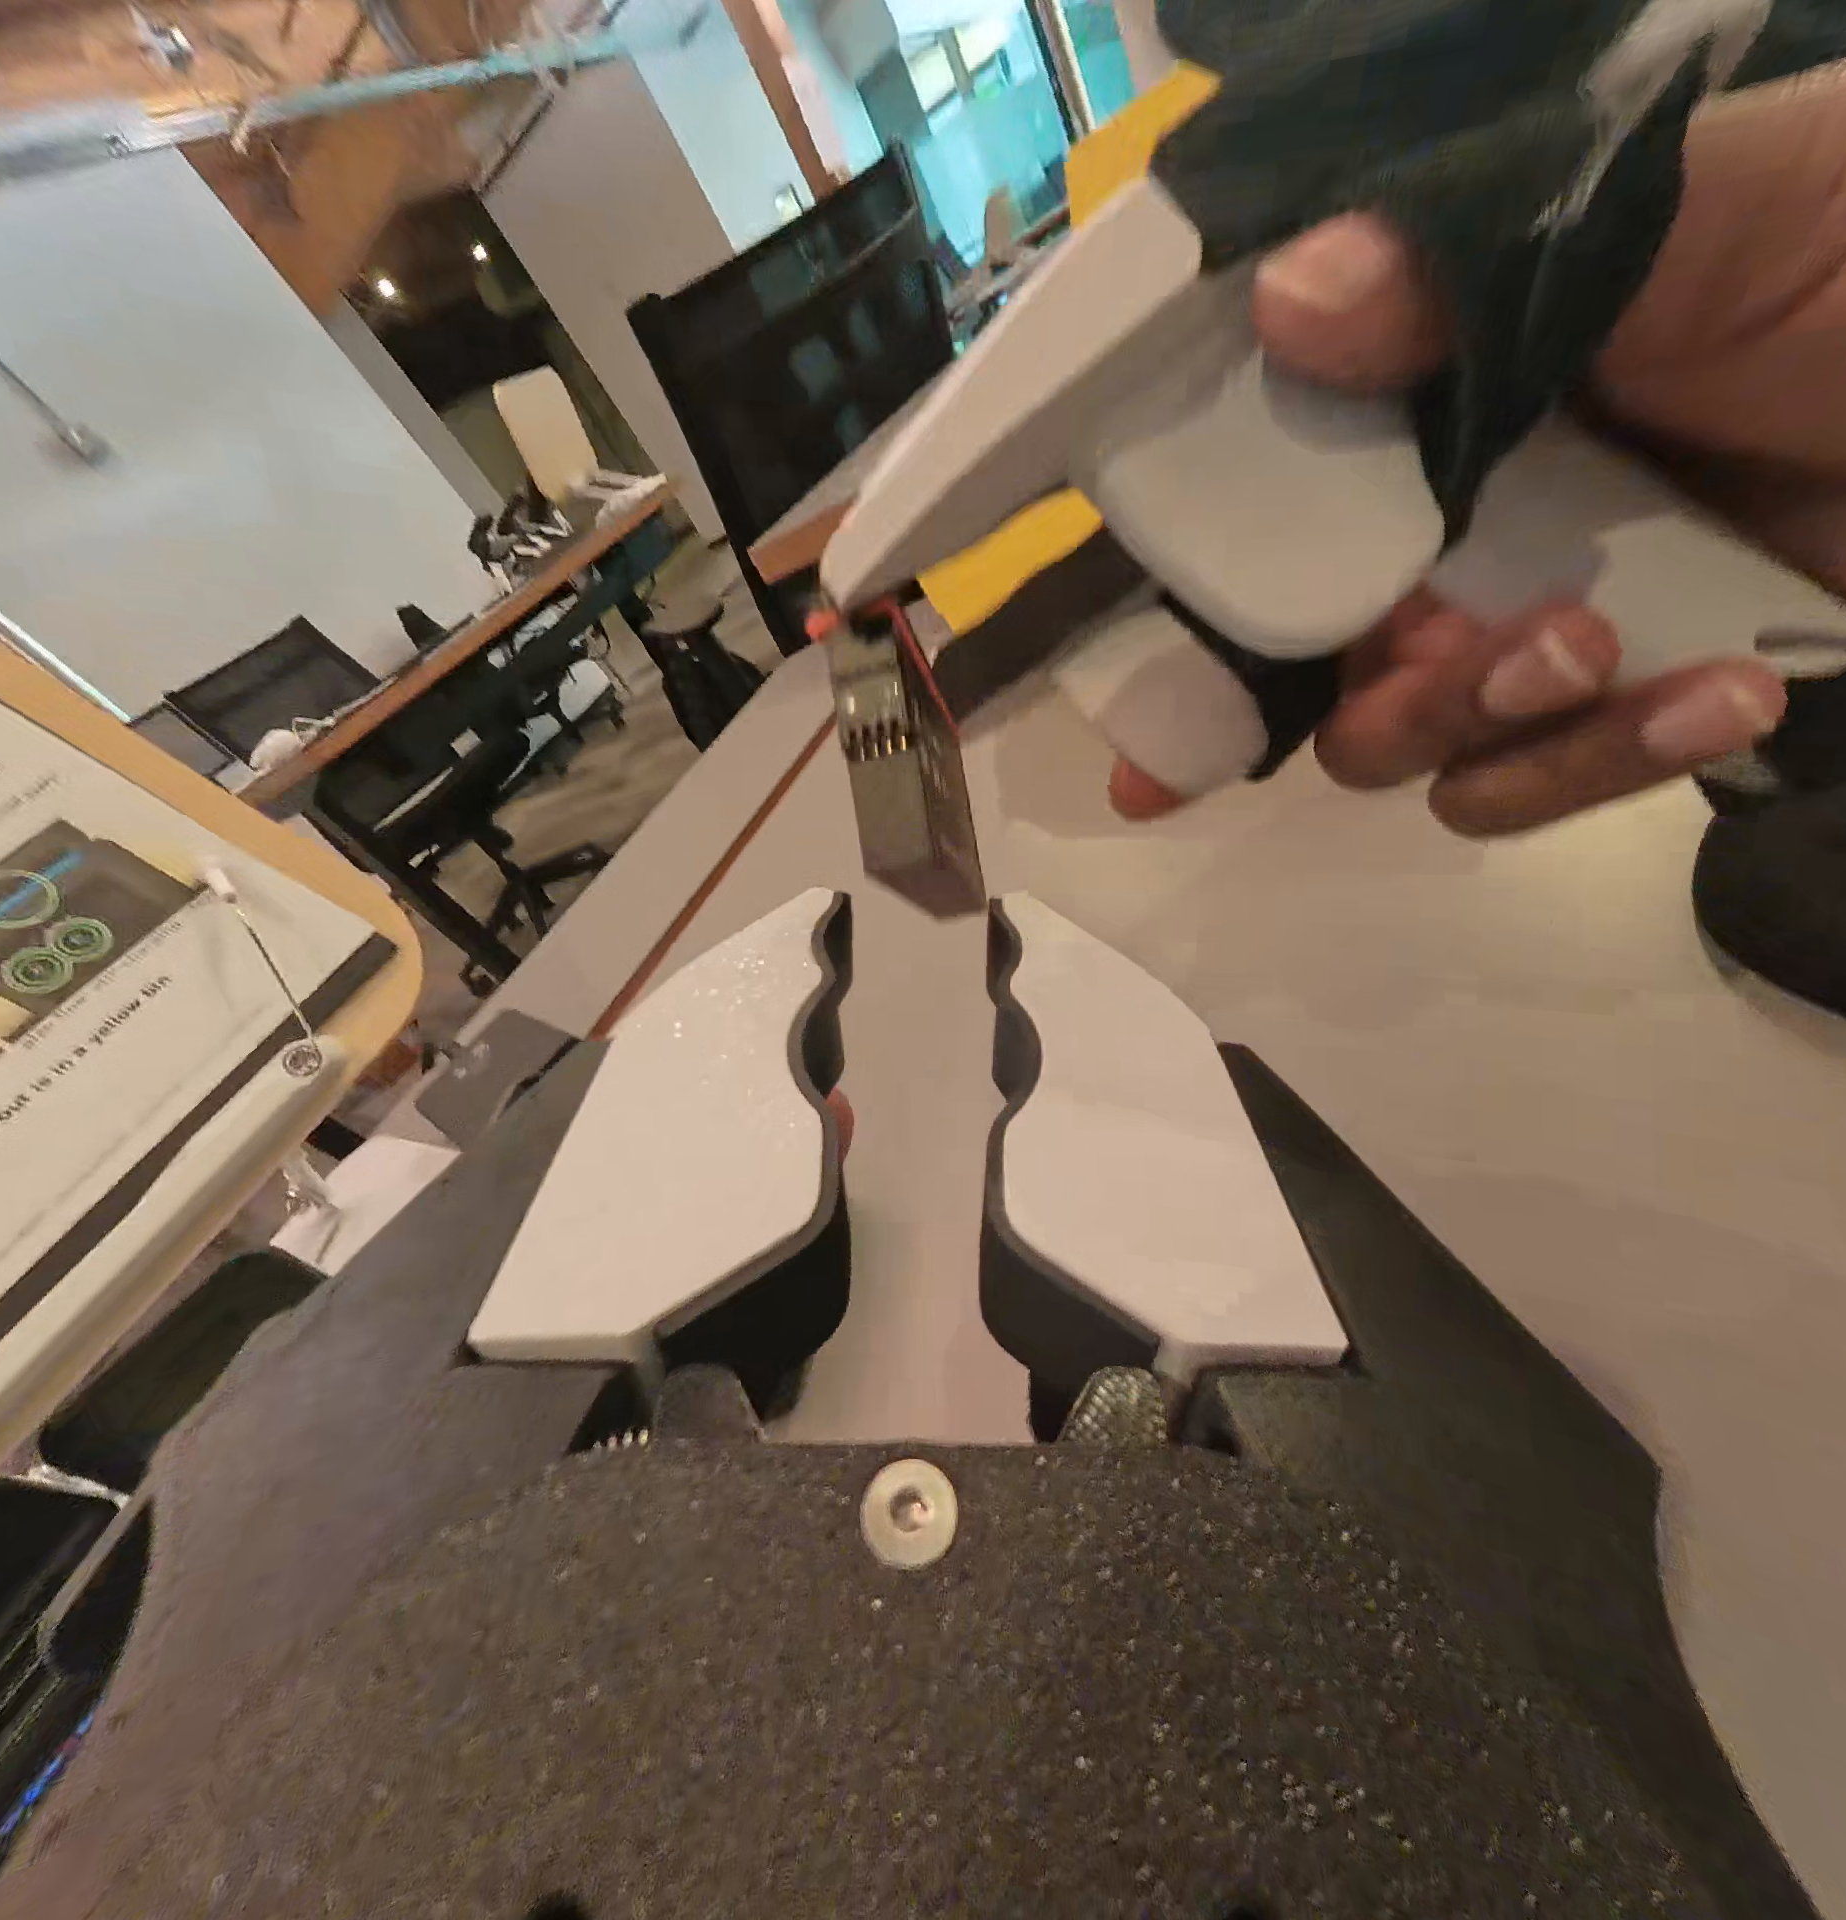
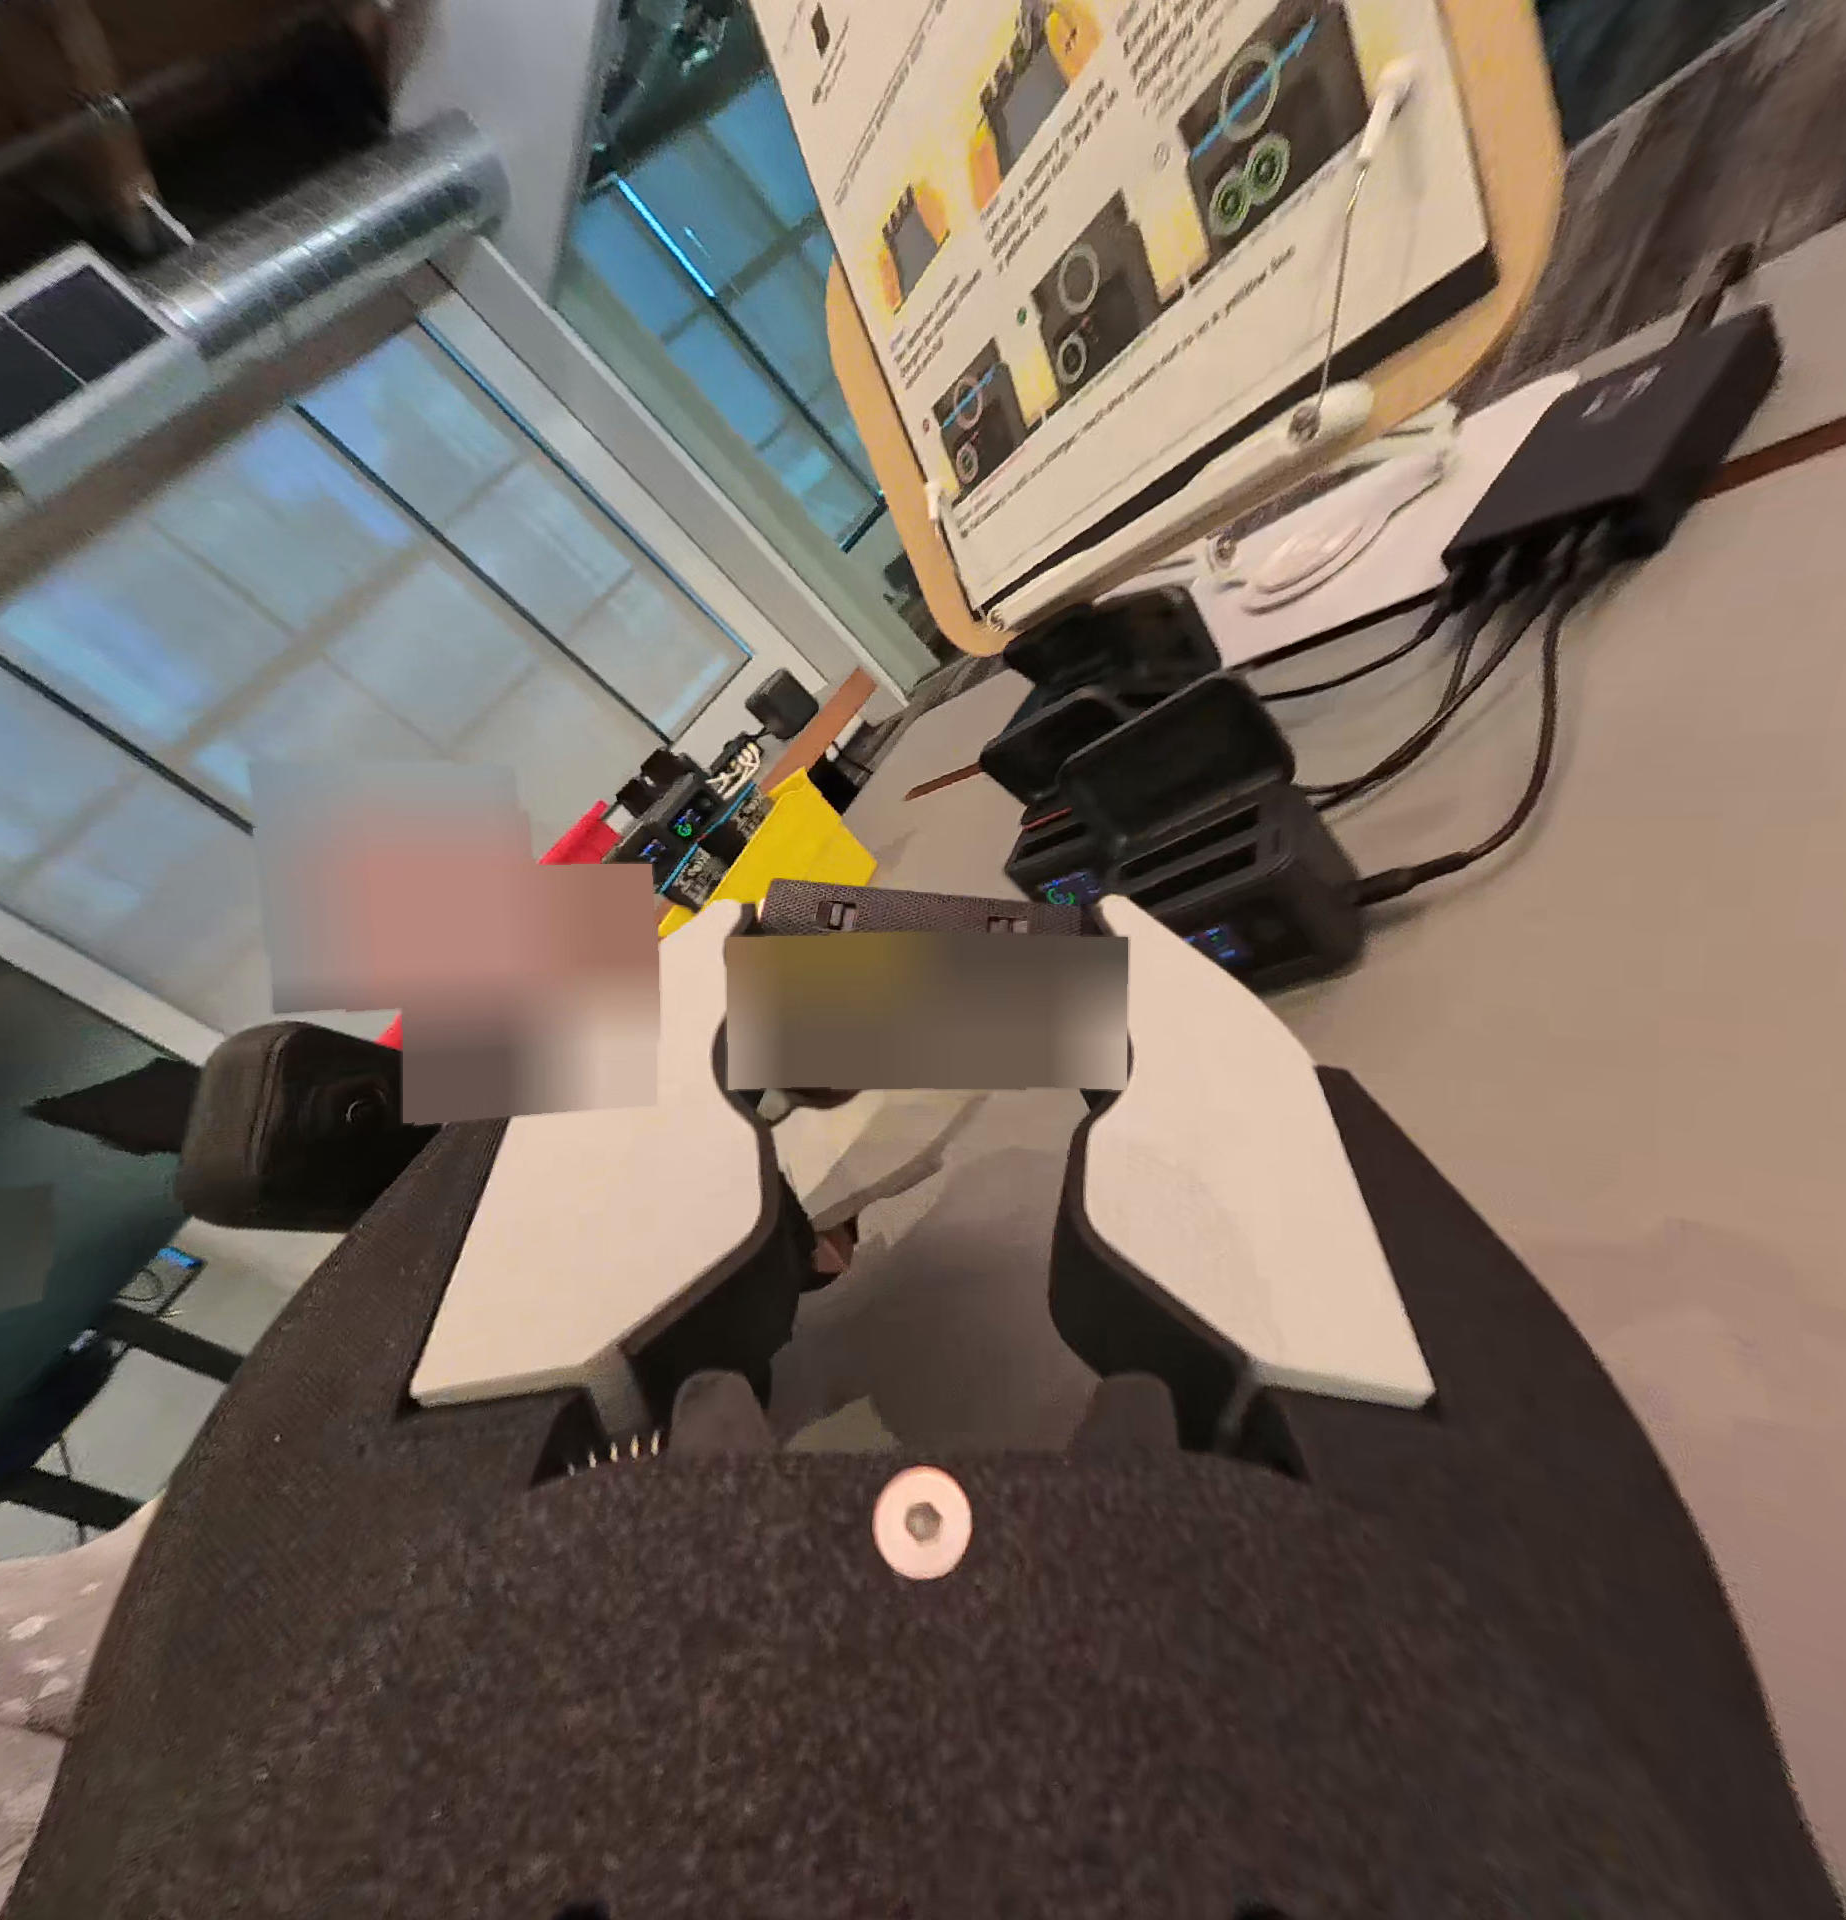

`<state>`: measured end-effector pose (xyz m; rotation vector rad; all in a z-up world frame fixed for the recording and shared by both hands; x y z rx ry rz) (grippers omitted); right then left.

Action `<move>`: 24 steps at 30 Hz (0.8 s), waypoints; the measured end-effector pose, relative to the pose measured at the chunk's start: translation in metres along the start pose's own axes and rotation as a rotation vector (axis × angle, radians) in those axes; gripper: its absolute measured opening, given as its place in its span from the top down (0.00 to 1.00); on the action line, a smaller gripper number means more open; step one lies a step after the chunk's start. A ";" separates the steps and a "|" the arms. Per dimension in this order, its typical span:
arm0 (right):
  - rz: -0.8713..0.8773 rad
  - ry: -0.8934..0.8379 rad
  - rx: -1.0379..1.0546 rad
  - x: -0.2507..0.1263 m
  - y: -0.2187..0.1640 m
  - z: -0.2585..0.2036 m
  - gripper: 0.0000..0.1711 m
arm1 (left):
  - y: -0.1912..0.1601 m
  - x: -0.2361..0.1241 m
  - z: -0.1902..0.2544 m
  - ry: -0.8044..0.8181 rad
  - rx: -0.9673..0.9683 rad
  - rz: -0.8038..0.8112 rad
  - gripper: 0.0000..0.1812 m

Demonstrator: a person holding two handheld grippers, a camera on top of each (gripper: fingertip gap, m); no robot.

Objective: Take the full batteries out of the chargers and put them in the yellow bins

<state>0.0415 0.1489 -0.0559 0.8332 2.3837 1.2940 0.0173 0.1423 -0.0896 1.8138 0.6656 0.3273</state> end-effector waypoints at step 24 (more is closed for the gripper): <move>-0.653 0.391 -1.070 -0.046 -0.036 -0.020 0.82 | 0.012 -0.013 0.053 -0.464 -0.375 0.115 0.94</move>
Point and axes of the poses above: each gripper's, where its closed fingertips meet, x out along the fingers, y out of its top, z = x × y across the jaws, the point moved 1 cm from there along -x, back along the fingers, and after that the axes turned 9 degrees about -x, right-handed, at the moved point
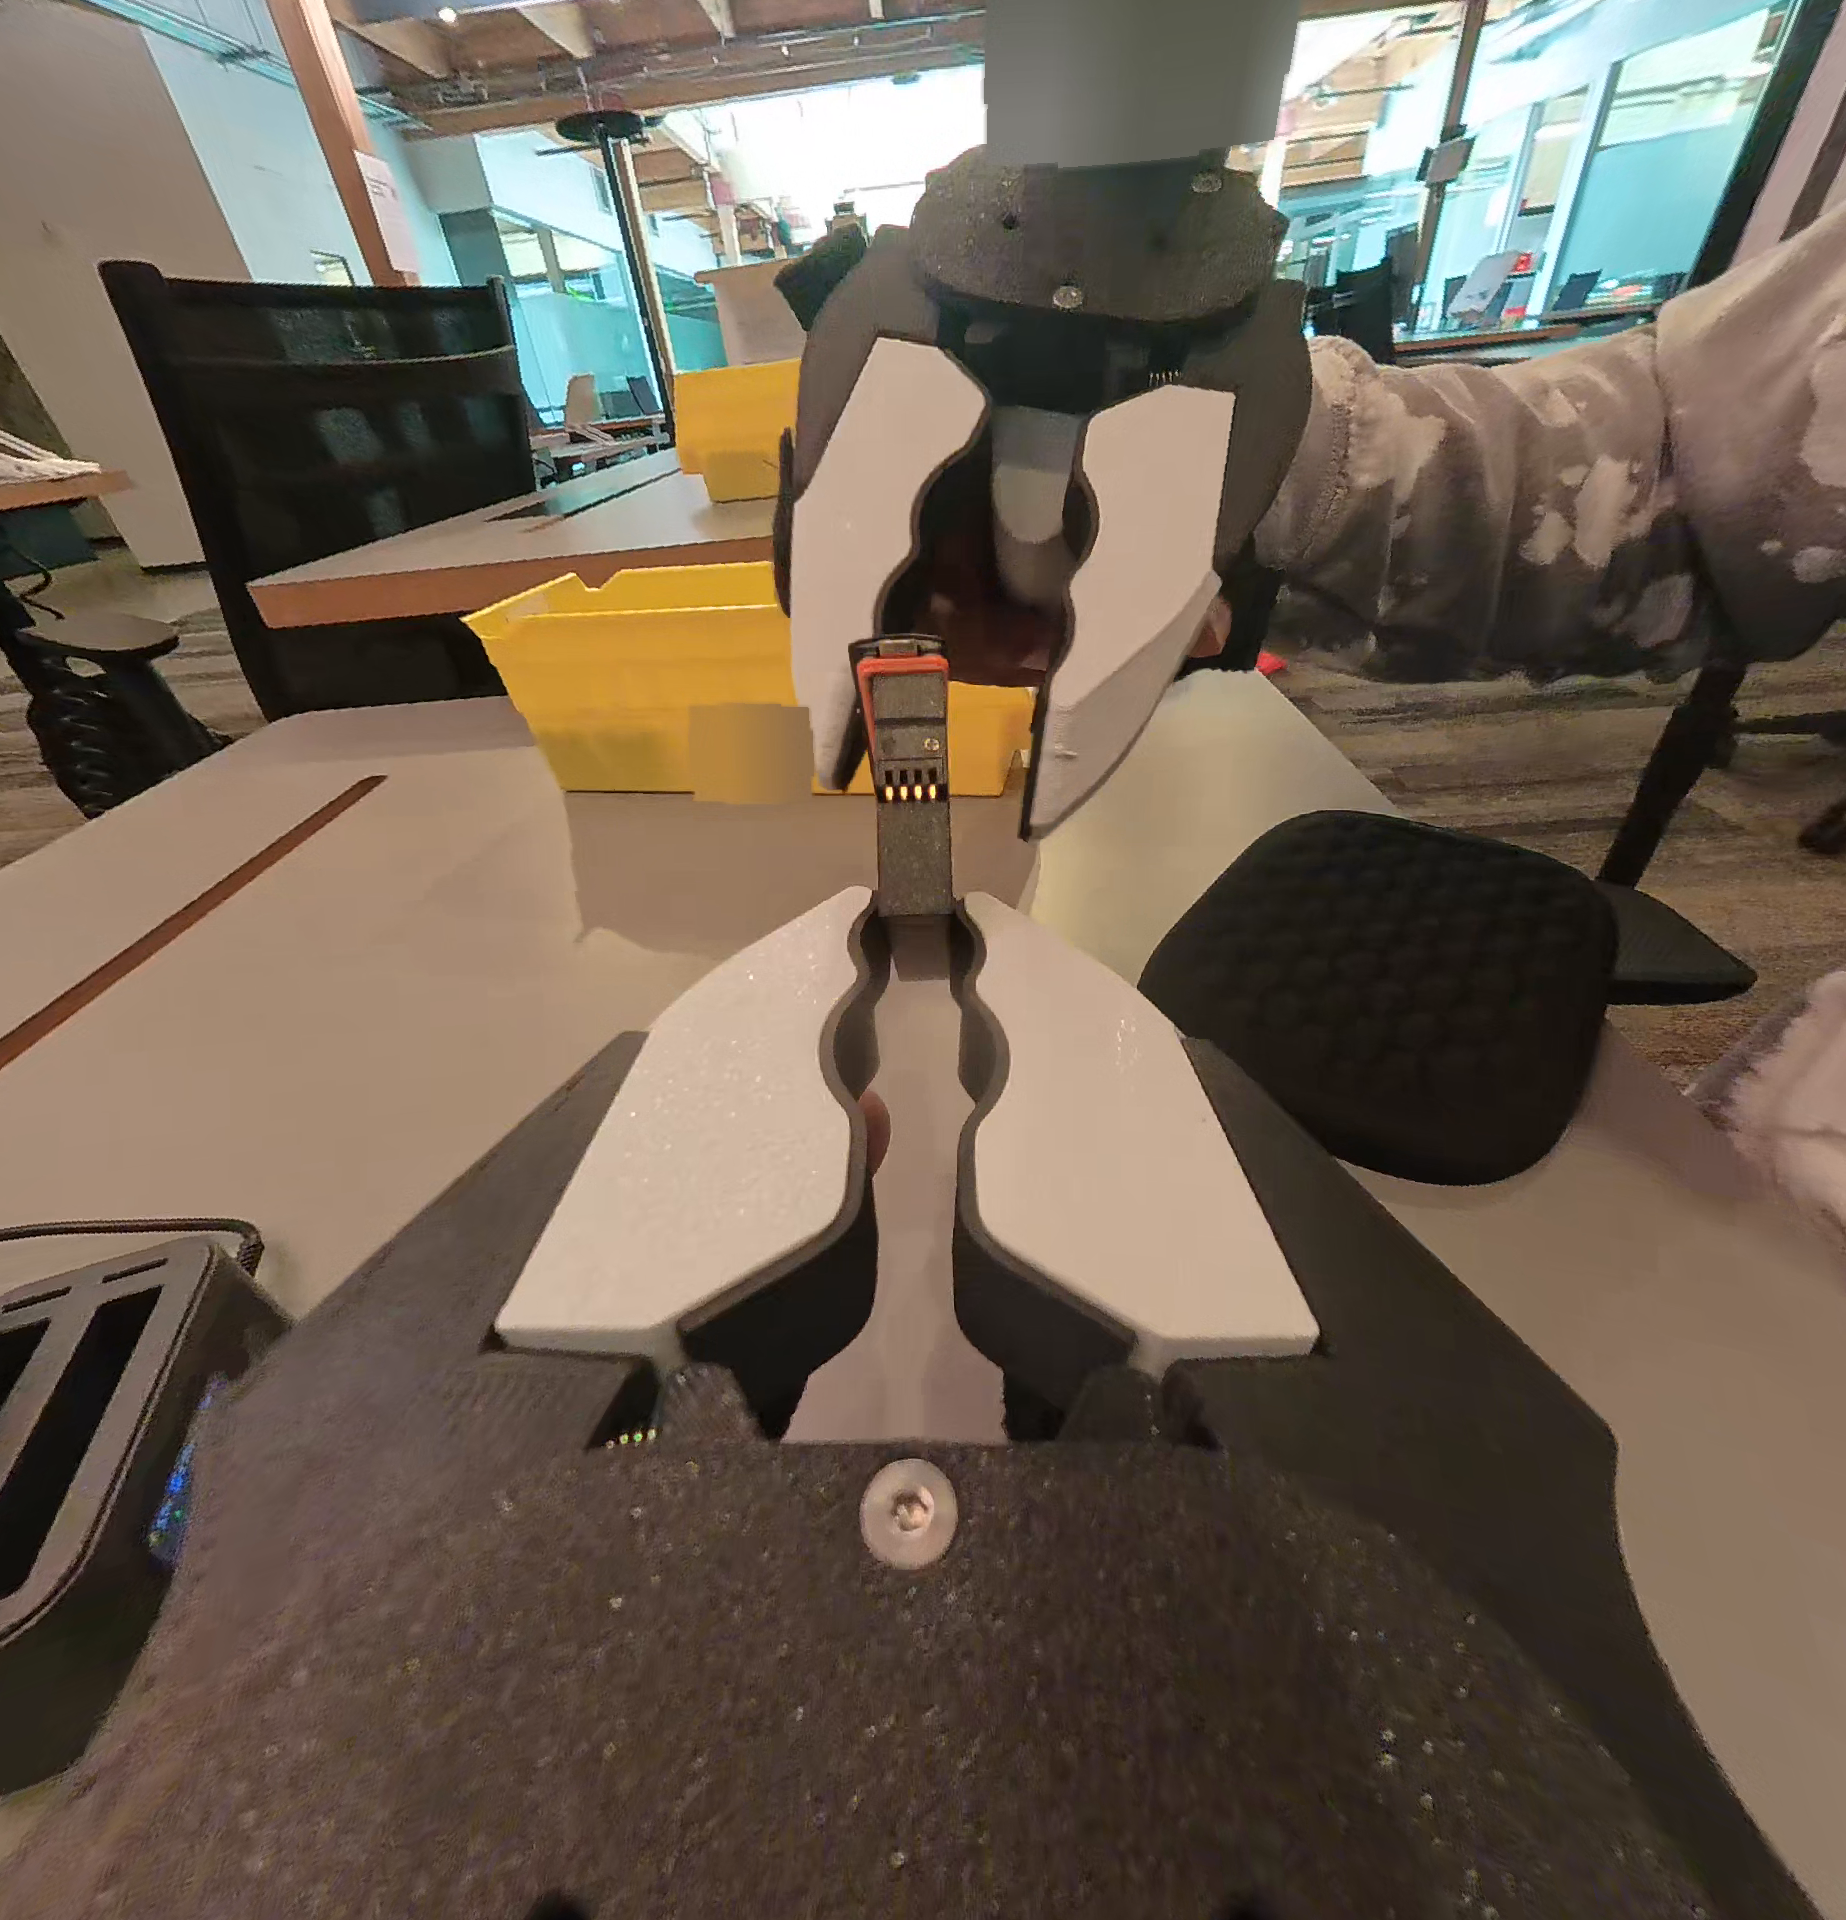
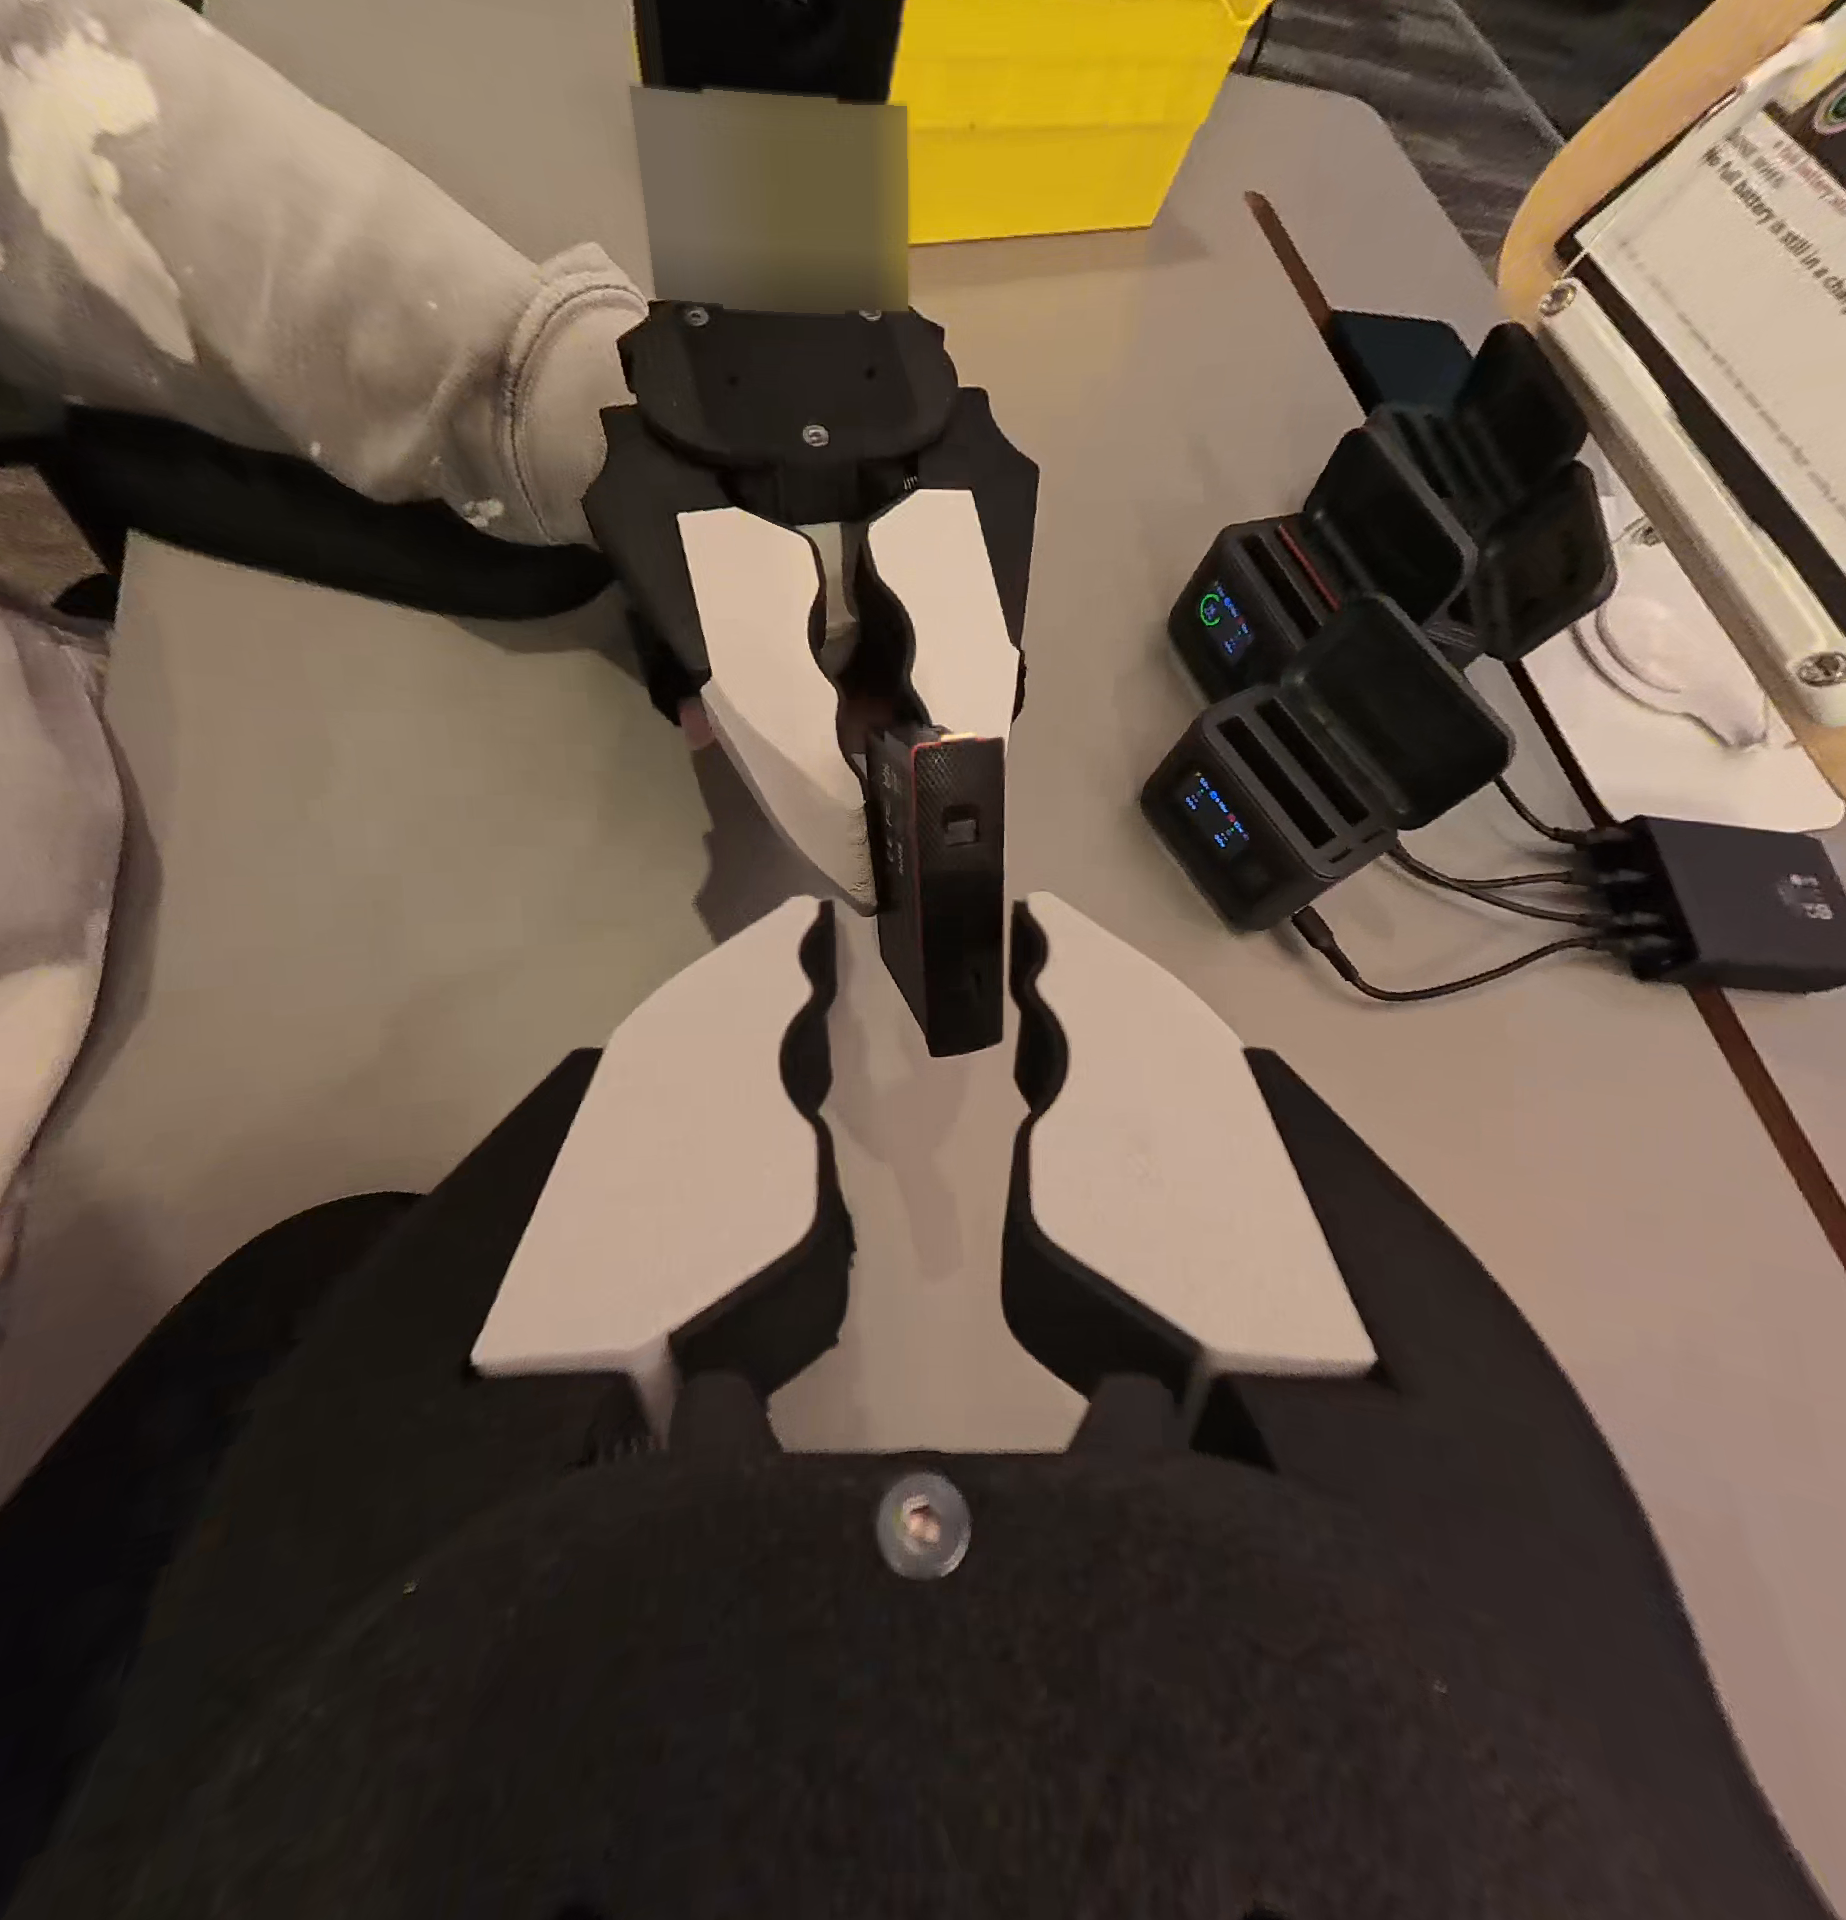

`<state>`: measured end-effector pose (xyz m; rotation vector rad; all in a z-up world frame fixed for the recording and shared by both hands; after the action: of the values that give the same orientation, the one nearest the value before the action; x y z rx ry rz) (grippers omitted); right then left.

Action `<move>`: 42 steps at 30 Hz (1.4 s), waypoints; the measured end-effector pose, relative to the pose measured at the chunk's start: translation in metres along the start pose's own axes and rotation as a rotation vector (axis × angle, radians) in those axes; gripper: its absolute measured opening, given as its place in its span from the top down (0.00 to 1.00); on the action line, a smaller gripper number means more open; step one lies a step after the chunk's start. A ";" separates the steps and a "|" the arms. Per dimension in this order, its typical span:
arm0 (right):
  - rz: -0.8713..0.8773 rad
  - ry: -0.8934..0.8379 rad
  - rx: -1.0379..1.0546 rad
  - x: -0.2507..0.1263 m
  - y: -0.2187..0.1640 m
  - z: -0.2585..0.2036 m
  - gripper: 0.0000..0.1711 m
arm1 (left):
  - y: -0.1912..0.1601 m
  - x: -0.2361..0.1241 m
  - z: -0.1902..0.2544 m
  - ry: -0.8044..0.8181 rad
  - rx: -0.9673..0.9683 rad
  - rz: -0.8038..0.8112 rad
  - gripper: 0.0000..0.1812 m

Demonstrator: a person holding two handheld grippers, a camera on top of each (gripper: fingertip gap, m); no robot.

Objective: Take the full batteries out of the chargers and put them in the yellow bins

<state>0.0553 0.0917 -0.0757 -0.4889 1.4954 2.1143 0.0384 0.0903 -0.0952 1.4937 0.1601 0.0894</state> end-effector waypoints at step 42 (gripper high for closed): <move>-0.939 0.038 0.062 -0.173 -0.281 0.141 0.92 | -0.020 -0.085 -0.145 0.997 -0.036 -0.071 0.92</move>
<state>0.3593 0.2680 -0.1479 -0.9752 1.0237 1.3129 -0.0696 0.2180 -0.1212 1.2906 1.0003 0.7736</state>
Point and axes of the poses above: each gripper's, where its closed fingertips meet, x out along the fingers, y out of its top, z = x × y across the jaws, the point moved 1 cm from there along -x, back along the fingers, and after that the axes turned 9 degrees about -x, right-handed, at the moved point
